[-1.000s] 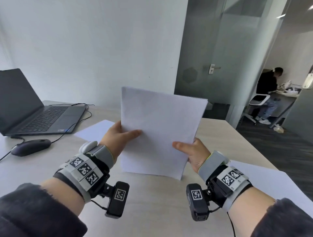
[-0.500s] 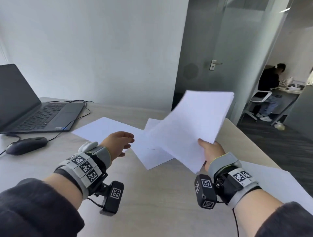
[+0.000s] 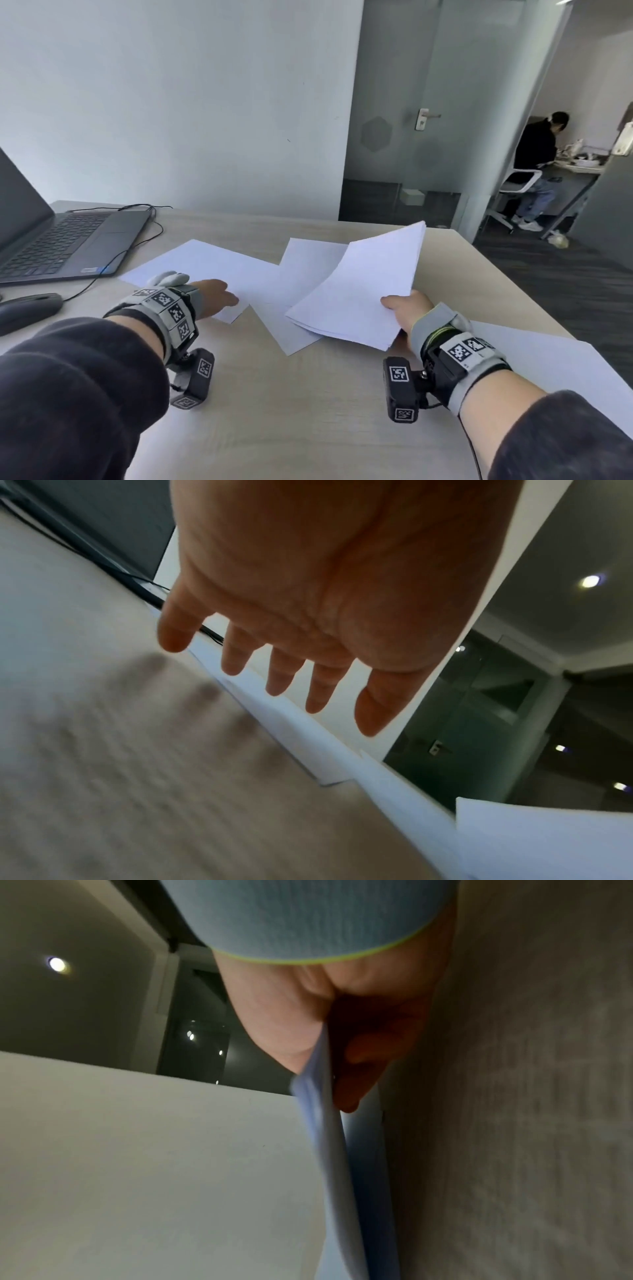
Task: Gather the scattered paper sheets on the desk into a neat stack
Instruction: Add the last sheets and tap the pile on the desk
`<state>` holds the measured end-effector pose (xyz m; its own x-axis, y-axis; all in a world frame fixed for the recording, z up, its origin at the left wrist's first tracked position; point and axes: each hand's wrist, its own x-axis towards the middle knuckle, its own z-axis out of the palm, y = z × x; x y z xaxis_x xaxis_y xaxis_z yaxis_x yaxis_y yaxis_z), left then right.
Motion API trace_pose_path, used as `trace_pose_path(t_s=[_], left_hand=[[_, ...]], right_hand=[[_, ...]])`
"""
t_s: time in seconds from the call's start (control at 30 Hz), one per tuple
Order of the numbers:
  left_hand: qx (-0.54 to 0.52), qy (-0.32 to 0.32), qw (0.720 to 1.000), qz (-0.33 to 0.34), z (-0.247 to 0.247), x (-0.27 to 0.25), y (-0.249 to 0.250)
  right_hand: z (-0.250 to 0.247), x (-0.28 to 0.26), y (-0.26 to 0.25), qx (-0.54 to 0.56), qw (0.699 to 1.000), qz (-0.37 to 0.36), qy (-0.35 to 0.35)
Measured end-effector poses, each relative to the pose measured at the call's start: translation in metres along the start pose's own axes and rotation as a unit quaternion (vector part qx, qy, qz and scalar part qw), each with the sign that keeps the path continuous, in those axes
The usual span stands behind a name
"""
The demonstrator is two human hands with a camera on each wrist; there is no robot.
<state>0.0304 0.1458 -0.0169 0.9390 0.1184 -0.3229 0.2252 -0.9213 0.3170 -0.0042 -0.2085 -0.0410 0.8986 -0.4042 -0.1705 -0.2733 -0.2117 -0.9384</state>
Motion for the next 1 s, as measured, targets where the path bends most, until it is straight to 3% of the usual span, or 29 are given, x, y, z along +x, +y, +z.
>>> trace_pose_path(t_s=[0.1, 0.23, 0.43, 0.63, 0.73, 0.87, 1.0], left_hand=[[0.123, -0.025, 0.991, -0.041, 0.006, 0.008, -0.015], [0.157, -0.023, 0.987, 0.013, 0.006, 0.006, -0.019], [0.123, -0.031, 0.991, 0.045, -0.005, -0.006, -0.019], [-0.004, -0.020, 0.995, 0.094, 0.000, -0.010, -0.031], [-0.026, 0.025, 0.997, 0.066, 0.005, -0.011, -0.026], [0.029, 0.056, 0.997, -0.051, 0.009, -0.008, -0.022], [0.149, 0.054, 0.984, -0.077, 0.010, -0.022, -0.006]], right_hand=[[0.002, 0.016, -0.001, -0.091, 0.996, -0.015, -0.012], [0.009, 0.019, -0.005, -0.197, 0.979, -0.059, -0.016], [0.016, 0.010, 0.001, -0.322, 0.938, -0.083, -0.094], [0.018, -0.009, 0.002, -0.363, 0.913, -0.113, -0.148], [0.018, -0.016, 0.003, -0.379, 0.905, -0.119, -0.152], [0.009, -0.026, 0.001, -0.467, 0.868, -0.143, -0.087], [-0.007, -0.024, 0.003, -0.371, 0.922, -0.074, -0.080]])
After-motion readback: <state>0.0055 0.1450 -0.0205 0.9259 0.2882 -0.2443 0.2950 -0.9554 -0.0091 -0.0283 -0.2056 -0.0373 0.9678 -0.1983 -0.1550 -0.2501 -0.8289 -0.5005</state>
